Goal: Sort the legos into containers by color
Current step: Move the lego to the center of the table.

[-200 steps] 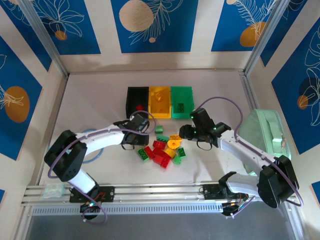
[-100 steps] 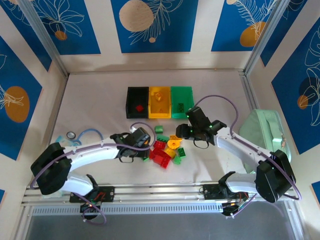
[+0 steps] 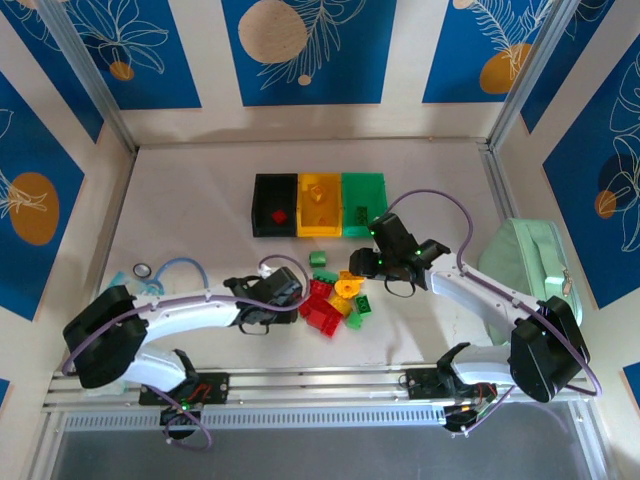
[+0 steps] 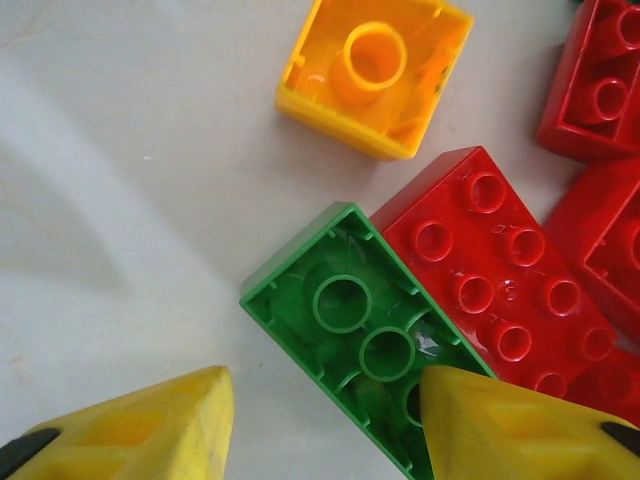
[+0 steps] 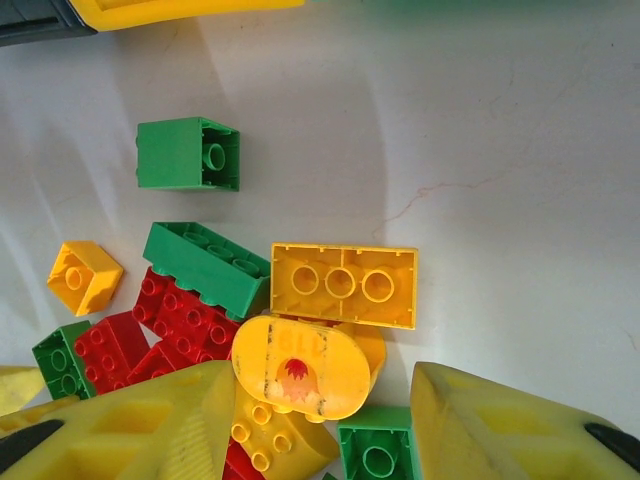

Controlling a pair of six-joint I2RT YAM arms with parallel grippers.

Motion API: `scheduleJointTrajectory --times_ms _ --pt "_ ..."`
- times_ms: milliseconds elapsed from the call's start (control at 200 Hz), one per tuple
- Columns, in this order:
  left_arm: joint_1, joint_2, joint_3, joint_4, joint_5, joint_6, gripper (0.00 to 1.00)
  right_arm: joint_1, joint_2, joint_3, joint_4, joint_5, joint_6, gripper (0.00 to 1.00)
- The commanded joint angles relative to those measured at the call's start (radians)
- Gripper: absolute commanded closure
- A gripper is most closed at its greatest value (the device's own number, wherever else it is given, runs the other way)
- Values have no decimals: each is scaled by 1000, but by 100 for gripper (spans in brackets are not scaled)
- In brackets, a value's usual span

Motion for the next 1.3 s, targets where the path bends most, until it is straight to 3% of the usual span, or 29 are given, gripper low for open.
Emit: scheduleJointTrajectory --times_ms 0,285,495,610,805,1296 --pt "21 43 -28 49 41 -43 50 6 -11 14 -10 21 18 50" --pt "64 -65 -90 -53 -79 -116 56 3 -31 2 -15 33 17 50" --pt "122 -192 -84 -138 -133 -65 55 0 -18 -4 6 19 23 50" --pt "121 -160 -26 -177 -121 -36 47 0 -7 4 11 14 22 50" --pt "119 -114 -41 -101 -73 -62 33 4 -4 7 10 18 25 50" --pt "118 70 11 -8 -47 -49 36 1 21 2 22 21 20 50"
